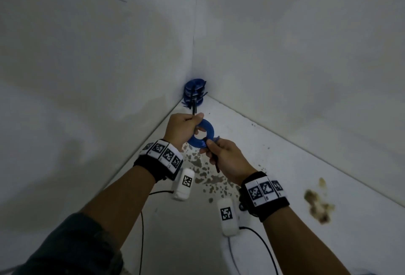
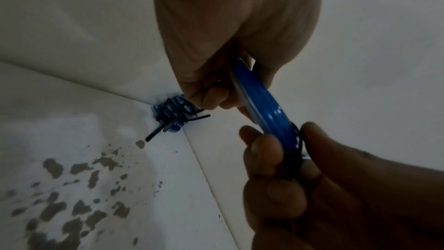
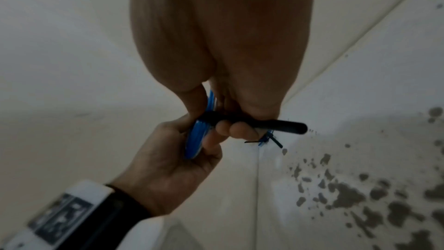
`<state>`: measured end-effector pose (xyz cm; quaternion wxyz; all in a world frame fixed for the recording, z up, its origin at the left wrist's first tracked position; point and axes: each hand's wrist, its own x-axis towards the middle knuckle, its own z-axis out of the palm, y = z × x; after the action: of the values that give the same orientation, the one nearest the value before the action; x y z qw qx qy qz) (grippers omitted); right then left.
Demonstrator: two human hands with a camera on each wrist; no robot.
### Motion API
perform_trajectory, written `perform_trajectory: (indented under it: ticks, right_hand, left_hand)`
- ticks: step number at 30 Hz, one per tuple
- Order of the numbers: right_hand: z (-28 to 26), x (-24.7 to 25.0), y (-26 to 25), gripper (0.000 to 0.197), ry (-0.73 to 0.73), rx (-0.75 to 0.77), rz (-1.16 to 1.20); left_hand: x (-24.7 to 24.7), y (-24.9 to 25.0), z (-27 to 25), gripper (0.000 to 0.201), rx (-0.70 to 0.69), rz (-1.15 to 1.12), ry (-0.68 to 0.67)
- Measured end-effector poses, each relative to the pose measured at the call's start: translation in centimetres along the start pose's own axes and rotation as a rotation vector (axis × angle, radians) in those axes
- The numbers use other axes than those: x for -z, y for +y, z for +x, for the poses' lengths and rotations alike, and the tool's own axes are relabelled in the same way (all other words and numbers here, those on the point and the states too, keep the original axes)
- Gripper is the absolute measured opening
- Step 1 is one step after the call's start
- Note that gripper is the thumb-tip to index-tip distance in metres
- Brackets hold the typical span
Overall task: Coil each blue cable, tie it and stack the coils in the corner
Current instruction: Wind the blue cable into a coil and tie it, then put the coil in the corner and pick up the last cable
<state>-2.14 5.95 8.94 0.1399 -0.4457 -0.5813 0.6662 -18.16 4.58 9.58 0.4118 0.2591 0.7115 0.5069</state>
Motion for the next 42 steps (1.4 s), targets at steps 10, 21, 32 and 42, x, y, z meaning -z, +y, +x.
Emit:
perform_trajectory:
  ticks: [10,21,32,42]
  right_hand:
    - [2.6,-1.8,0.8,0.042,0.297,0.143,-0.006]
    - [5.6,-2.5,0.5,0.045,0.3,0.015,0.164]
    - [15.2,0.2,-8.4,0.024,0.277,0.158,0.118]
    - [24.1,-0.5,-5.2,0.021,0.296,-0.257,0.08]
  left_hand:
    - [1.1,0.8,4.3,0.025,0.135,-0.026,-0.167]
    - [1.3,0.3,6.8,0.022,0.23,-0.17,-0.106]
    - [1.3,-2.8,8.0,0.014,-0.044,0.205,-0.023]
    - [1.3,-8.0,9.4,0.014,-0.203,0.556,-0.241]
